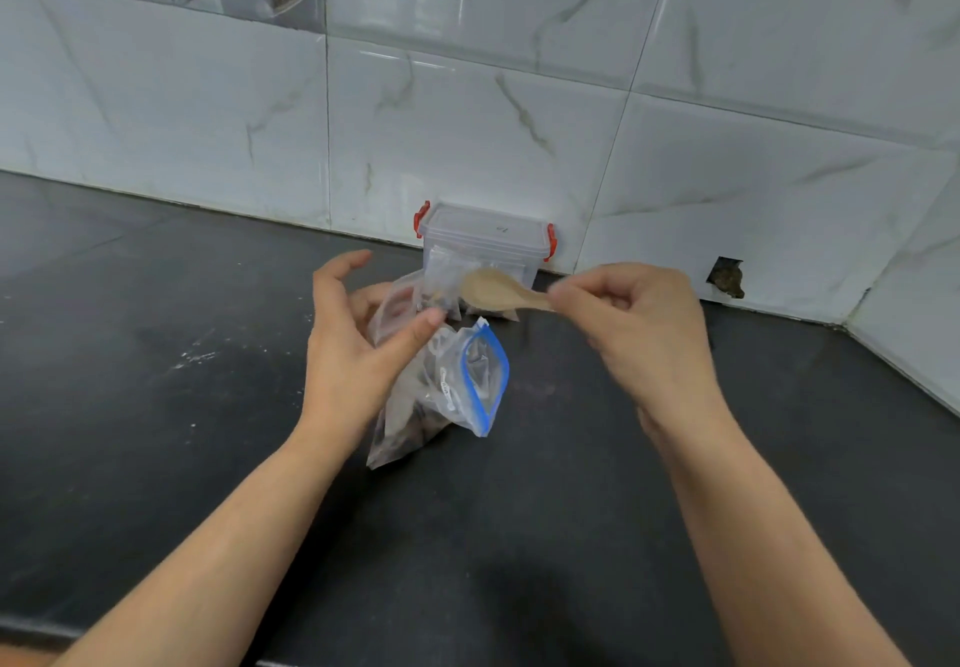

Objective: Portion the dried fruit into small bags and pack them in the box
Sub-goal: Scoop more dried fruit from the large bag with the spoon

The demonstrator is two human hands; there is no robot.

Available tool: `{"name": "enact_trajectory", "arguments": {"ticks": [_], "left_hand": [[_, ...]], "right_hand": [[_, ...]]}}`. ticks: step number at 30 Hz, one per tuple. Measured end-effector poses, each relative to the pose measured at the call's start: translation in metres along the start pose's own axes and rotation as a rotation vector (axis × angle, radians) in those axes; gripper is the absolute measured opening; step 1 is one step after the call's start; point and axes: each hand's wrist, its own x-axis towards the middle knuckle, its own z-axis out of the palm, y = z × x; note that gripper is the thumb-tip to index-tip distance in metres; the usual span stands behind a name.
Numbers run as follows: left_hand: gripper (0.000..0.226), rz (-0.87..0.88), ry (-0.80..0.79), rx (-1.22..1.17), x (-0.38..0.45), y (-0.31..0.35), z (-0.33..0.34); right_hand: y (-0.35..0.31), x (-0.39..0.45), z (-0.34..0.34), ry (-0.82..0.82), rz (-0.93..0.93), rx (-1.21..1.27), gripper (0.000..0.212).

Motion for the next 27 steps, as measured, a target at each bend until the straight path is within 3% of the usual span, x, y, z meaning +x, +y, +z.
{"name": "enact_trajectory", "arguments": {"ticks": [2,6,12,17,21,24,27], "left_hand": [[0.054,-0.092,0.044,-0.101,0.006,-0.001,-0.004],[0.056,-0.184,0.032,-0.344,0.011,0.001,-0.011],[0.049,-0.436,0.028,-0.496,0.008,0.012,-0.01],[0.041,-0.565,-0.099,-0.556,0.005,0.021,-0.01],[0.02,-0.395,-0.209,-0.413,-0.001,0.02,-0.003],[0.015,-0.147,-0.28,-0.216,0.004,0.025,0.011],[0.013,-0.062,-0.37,-0.119,0.015,0.036,0.03]], "right_hand": [[0.014,0.002,-0.001,-0.043,0.119,-0.059,0.01],[0.03,0.001,0.009,-0.133,0.221,-0.229,0.012],[0.039,-0.001,0.037,-0.24,0.197,-0.314,0.016],[0.052,-0.001,0.059,-0.48,0.152,-0.332,0.019],[0.06,-0.006,0.053,-0.145,-0.024,-0.365,0.027],[0.052,-0.008,0.041,-0.037,-0.077,0.081,0.013],[0.051,-0.007,0.035,-0.031,-0.065,0.406,0.011]]}}
